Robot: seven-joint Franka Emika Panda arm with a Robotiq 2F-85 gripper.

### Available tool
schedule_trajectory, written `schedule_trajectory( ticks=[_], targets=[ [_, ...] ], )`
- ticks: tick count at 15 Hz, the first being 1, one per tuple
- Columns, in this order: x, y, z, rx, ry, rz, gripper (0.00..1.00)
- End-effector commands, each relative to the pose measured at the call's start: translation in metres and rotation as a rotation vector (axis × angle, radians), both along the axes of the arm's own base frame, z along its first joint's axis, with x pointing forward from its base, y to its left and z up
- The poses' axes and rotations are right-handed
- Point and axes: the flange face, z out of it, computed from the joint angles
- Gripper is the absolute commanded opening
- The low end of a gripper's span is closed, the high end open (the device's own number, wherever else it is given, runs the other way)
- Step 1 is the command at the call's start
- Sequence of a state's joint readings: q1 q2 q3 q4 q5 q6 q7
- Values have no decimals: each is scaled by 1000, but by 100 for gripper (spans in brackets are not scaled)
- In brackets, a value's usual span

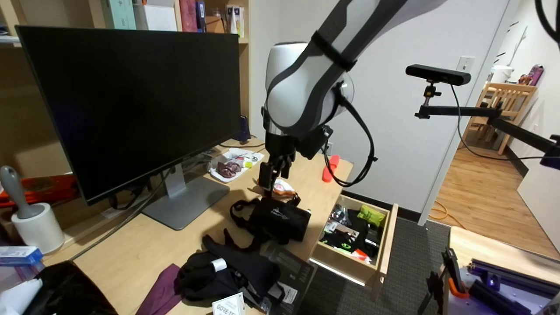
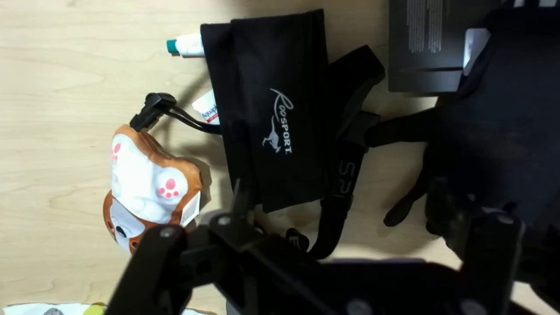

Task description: Put the black purse in the top drawer

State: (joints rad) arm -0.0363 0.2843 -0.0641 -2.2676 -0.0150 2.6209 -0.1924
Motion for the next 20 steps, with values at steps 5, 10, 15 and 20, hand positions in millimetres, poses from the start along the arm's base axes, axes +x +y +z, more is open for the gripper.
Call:
schedule_trajectory(
  ticks=[5,10,15,20],
  targets=[
    [43,-26,-68,-14,-3,-34,100],
    [60,-28,-100,-15,42,-57,100],
    [65,-27,-115,-15,65,-67,100],
    [58,-16,-113,6,80,-42,100]
  ],
)
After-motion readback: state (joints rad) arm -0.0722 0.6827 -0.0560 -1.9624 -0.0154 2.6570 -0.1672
